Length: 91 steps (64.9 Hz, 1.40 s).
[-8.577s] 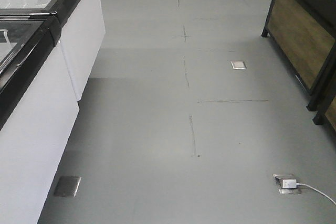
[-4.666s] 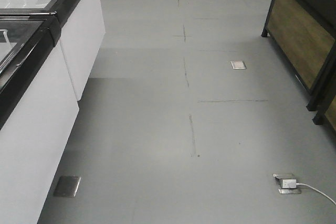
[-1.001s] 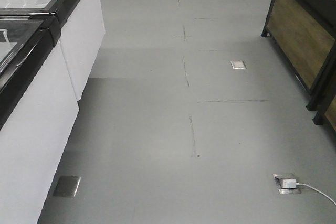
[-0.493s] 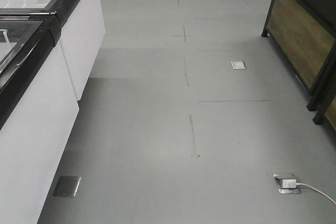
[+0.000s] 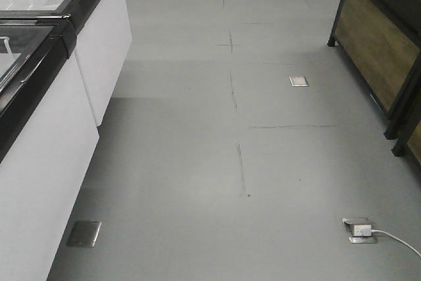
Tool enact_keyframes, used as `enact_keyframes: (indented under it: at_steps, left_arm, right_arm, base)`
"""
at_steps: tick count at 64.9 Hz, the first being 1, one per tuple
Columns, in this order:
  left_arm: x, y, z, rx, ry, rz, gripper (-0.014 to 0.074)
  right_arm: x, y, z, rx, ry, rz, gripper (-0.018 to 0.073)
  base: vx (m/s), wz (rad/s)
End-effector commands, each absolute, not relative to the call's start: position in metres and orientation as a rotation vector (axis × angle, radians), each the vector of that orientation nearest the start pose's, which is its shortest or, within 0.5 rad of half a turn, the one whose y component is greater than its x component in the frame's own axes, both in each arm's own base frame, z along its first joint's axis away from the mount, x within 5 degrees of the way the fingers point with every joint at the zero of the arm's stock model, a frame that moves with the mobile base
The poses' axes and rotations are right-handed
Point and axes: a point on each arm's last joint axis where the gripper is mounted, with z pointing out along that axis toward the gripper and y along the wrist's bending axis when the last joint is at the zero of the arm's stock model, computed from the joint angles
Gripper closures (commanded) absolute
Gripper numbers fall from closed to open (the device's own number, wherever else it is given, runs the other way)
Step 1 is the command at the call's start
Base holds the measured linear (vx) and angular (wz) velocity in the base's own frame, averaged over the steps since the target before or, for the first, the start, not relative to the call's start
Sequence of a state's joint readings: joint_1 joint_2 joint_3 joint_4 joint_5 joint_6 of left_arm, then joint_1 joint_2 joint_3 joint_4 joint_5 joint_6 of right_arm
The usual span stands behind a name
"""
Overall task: Left arm holds basket, right arm returns cookies
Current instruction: 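Lift the basket with the cookie box off the freezer with the left gripper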
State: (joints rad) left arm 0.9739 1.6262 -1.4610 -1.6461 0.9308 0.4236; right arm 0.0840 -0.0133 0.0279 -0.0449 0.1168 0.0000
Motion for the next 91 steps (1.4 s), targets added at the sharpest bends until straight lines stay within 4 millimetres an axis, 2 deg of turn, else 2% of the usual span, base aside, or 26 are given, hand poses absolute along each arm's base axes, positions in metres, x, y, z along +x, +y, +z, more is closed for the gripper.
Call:
enact_keyframes:
  at_steps: [1,8,14,20,22,30,40,48,60,70,81,91]
  left_arm:
    - [0.265,0.225,0.464,-0.775,1.211,-1.047,0.0604]
    - [0.283,0.199,0.478,-0.715,1.231,-1.117,0.0604]
    - [0.304,0.166,0.478,-0.691,1.268,-1.238,0.0604]
    - [0.322,0.127,0.477,-0.598,1.345,-1.317,0.0604]
    - [0.324,0.118,0.477,-0.57,1.361,-1.336,0.0604]
    - [0.338,0.061,0.476,-0.382,1.463,-1.44,0.0604]
    - [0.342,-0.006,0.464,-0.195,1.577,-1.592,0.0604]
    - [0.332,-0.051,0.45,-0.017,1.656,-1.713,0.0604]
    - [0.309,-0.092,0.414,0.035,1.754,-1.778,0.0603]
    - [0.281,-0.121,0.366,-0.01,1.859,-1.789,0.0604]
    - [0.25,-0.151,0.3,-0.099,2.092,-1.72,0.0604]
    - [0.225,-0.175,0.264,-0.042,2.249,-1.742,0.0604]
  right_arm:
    - [0.056,0.004,0.2,-0.098,1.532,0.024,0.0567]
    - [0.056,0.004,0.2,-0.098,1.532,0.024,0.0567]
    - [0.056,0.004,0.2,-0.098,1.532,0.024,0.0567]
    - [0.056,0.004,0.2,-0.098,1.532,0.024,0.0567]
    - [0.056,0.004,0.2,-0.098,1.532,0.024,0.0567]
    - [0.056,0.004,0.2,-0.098,1.532,0.024,0.0567]
    - [0.056,0.004,0.2,-0.098,1.532,0.024,0.0567]
    - [0.056,0.004,0.2,-0.098,1.532,0.024,0.0567]
    - [0.056,0.004,0.2,-0.098,1.532,0.024,0.0567]
    - [0.056,0.004,0.2,-0.098,1.532,0.024,0.0567]
    - [0.056,0.004,0.2,-0.098,1.532,0.024,0.0567]
    - [0.056,0.004,0.2,-0.098,1.532,0.024,0.0567]
  base:
    - [0.0,0.0]
    - [0.0,0.0]
    - [0.0,0.0]
    - [0.0,0.0]
    - [0.0,0.0]
    - [0.0,0.0]
    - [0.0,0.0]
    - [0.0,0.0]
    - [0.0,0.0]
    - [0.0,0.0]
    - [0.0,0.0]
    - [0.0,0.0]
